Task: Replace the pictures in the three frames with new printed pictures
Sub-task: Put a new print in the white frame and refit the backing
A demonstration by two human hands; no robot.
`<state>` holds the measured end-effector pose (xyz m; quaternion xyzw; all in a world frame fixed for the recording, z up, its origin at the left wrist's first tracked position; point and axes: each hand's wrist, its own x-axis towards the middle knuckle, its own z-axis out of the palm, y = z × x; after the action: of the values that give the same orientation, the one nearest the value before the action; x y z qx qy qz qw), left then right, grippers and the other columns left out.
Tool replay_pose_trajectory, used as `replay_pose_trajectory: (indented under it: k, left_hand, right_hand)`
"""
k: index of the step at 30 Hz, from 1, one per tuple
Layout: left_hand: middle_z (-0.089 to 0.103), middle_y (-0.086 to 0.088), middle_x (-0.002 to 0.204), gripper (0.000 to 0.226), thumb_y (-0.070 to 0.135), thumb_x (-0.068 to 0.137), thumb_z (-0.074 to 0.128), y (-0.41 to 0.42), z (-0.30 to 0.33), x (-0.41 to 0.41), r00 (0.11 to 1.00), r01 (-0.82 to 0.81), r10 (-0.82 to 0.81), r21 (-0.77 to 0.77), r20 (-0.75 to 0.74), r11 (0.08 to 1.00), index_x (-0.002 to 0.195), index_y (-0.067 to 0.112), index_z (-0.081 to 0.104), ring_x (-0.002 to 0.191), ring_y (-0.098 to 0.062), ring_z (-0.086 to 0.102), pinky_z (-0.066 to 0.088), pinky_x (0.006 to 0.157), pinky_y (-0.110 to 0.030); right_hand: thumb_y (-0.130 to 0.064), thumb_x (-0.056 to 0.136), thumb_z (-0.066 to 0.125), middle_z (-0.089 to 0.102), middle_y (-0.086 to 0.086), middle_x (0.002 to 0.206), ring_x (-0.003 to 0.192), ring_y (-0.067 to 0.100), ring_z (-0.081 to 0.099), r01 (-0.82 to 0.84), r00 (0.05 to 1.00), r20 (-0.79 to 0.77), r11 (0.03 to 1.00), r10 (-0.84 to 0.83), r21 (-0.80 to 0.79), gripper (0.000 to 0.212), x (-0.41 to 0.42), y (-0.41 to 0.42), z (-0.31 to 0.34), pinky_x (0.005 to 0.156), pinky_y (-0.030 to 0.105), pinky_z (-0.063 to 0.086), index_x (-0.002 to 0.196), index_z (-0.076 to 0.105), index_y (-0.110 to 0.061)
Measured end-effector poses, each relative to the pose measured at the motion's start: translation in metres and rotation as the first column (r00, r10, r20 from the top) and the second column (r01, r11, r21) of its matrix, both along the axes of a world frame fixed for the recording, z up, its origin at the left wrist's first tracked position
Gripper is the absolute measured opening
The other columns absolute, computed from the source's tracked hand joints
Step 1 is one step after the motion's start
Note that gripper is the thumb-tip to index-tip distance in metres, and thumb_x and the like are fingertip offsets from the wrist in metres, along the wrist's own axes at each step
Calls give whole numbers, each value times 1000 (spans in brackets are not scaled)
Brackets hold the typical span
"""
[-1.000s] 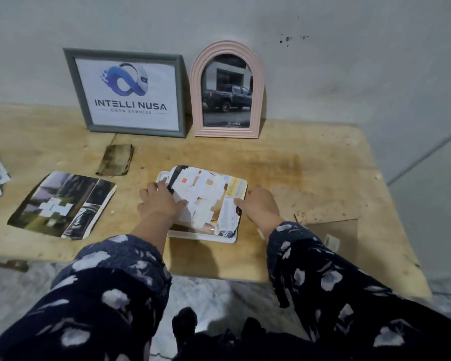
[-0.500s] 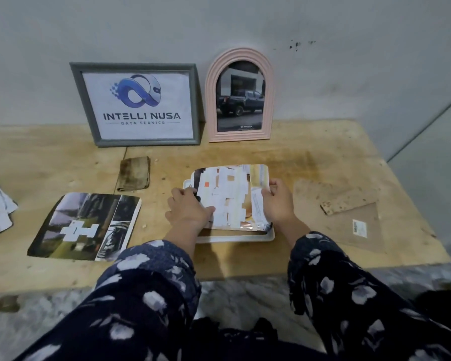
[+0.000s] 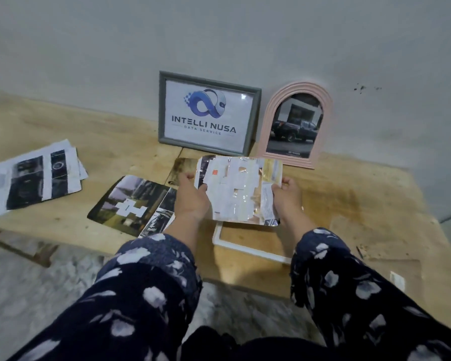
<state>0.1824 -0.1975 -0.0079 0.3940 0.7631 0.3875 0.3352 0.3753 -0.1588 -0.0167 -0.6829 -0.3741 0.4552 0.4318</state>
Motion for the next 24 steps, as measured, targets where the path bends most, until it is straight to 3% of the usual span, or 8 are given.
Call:
replay_pose_trajectory:
  k: [6, 10, 13, 15, 20, 22, 24]
  left_hand:
    - [56, -7, 115, 22, 17, 97, 52, -25, 1, -93, 975, -214, 214, 16, -59, 977, 111, 20, 35, 93, -26, 56, 41, 81, -36]
    - [58, -6, 100, 11, 15, 97, 50, -46, -5, -157, 934, -338, 340, 36, -109, 941, 104, 17, 41, 84, -27, 54, 40, 75, -33]
    - [63, -4, 104, 7, 11, 97, 47, -57, -12, -211, 909, -403, 406, 51, -99, 914, 98, 17, 50, 88, -23, 57, 43, 76, -31]
    - [63, -2, 107, 12, 9, 98, 46, -63, -17, -255, 894, -432, 436, 53, -108, 900, 98, 19, 54, 91, -19, 56, 40, 77, -28]
    - [64, -4, 114, 17, 7, 97, 46, -64, -26, -352, 896, -421, 424, 52, -134, 906, 101, 18, 57, 100, -20, 57, 40, 84, -27]
    - [60, -4, 120, 19, 11, 96, 48, -62, -31, -386, 902, -397, 395, 28, -172, 917, 111, 16, 59, 108, -23, 57, 43, 89, -29]
    - [55, -6, 125, 29, 17, 93, 54, -58, -39, -420, 910, -343, 331, -4, -251, 940, 122, 14, 57, 113, -25, 55, 44, 95, -36]
  right_hand:
    - [-10, 91, 59, 68, 4, 98, 82, 20, 67, -259, 965, 38, 966, 259, -14, 15, -89, 6, 11, 70, 34, 56, 104, 56, -16]
    - [-9, 90, 60, 66, 3, 101, 88, 20, 64, -458, 877, 158, 889, 454, -12, 13, -157, 6, 13, 76, 33, 54, 100, 56, -17]
    - [-10, 90, 60, 61, -1, 96, 82, 14, 59, -551, 815, 201, 834, 543, -23, 14, -215, 9, 10, 72, 28, 49, 99, 53, -17]
    - [-11, 91, 60, 58, -3, 94, 81, 13, 56, -592, 778, 238, 805, 581, -28, 16, -263, 11, 6, 71, 26, 47, 100, 50, -19]
    - [-3, 91, 56, 54, -6, 78, 63, 5, 52, -591, 782, 248, 807, 572, 1, 36, -363, 14, -4, 48, 18, 37, 112, 35, -24]
    - [0, 91, 53, 57, -4, 83, 63, 7, 54, -593, 777, 269, 805, 569, 10, 31, -397, 17, -7, 49, 19, 40, 113, 43, -19]
    - [0, 90, 50, 61, 1, 101, 76, 11, 56, -603, 756, 325, 798, 569, 8, 27, -435, 25, -18, 58, 18, 42, 111, 57, -15]
